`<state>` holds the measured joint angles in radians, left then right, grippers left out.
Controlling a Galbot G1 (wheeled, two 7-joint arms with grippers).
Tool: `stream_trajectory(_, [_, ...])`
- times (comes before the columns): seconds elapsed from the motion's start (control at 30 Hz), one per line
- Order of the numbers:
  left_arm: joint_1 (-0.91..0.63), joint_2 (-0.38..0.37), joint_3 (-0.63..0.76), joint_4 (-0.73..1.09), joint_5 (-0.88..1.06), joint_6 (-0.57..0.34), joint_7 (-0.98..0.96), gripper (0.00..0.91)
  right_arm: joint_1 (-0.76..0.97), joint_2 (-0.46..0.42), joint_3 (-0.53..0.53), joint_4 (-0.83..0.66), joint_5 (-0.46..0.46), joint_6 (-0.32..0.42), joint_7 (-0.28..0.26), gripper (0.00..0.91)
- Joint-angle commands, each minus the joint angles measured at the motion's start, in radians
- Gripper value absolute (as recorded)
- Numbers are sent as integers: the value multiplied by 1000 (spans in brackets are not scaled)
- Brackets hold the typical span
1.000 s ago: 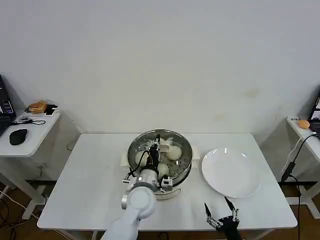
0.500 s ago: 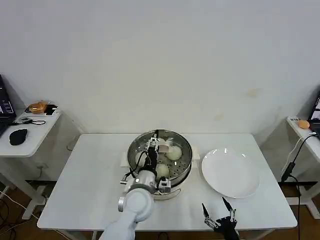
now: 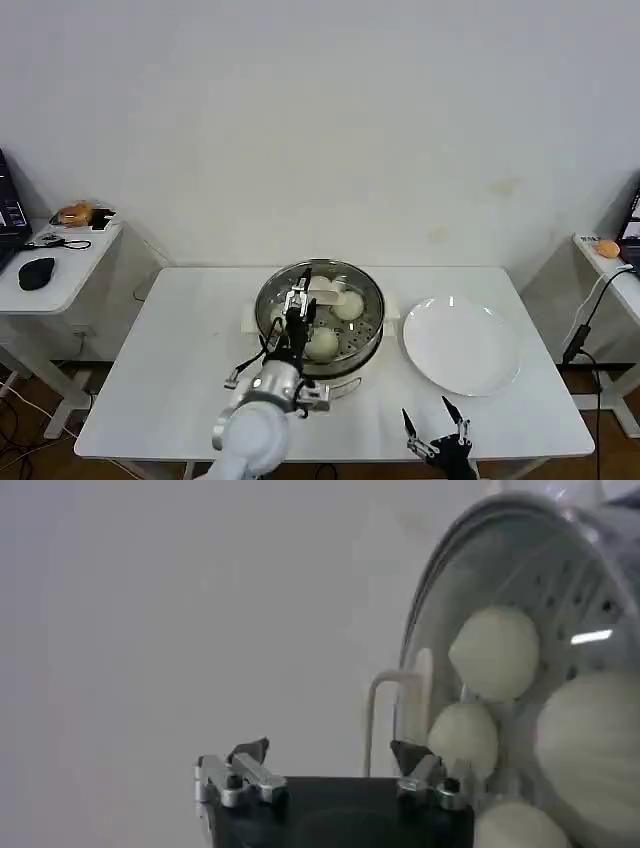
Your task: Take steamed baozi put them in steamer then cover it.
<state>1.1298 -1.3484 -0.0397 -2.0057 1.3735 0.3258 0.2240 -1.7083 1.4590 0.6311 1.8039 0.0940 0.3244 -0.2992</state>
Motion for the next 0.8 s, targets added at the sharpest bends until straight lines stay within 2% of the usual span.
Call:
stream_trajectory(0.03, [224,76,-146,-249,-405,-144,-139,907,-1,-14,-6,4,9,0,8,907])
stream_trajectory(0.17, [362,82,-268,-257,-959,-181,-269,907,4,-23,-10,7,6,-8,26,907])
stream_trajectory(0.2, [393,84,-324,-229,-1129,-246,-301,907,7,-20,-17,14,6,-17,29,907])
stream_trajectory(0.23, [420,80,-384,-187,-1253,-349,-310,907,8,-19,-22,17,8,-21,30,907])
stream_trajectory(0.3, [477,69,-466,-108,-1397,-495,-377,907,7,-19,-28,25,13,-22,31,907])
stream_trajectory(0.4, [553,57,-566,-29,-1606,-555,-437,907,-1,-22,-36,31,18,-23,34,907])
stream_trajectory(0.5, [609,33,-620,31,-1621,-657,-439,907,-12,-34,-44,46,19,-27,35,907])
stream_trajectory(0.53, [639,26,-630,36,-1626,-661,-445,907,-14,-38,-45,52,21,-30,35,907])
stream_trajectory(0.67, [692,7,-639,35,-1662,-621,-458,907,-42,-57,-55,92,44,-52,45,907])
stream_trajectory(0.8, [731,7,-624,27,-1597,-603,-445,907,-72,-74,-51,111,45,-69,71,907])
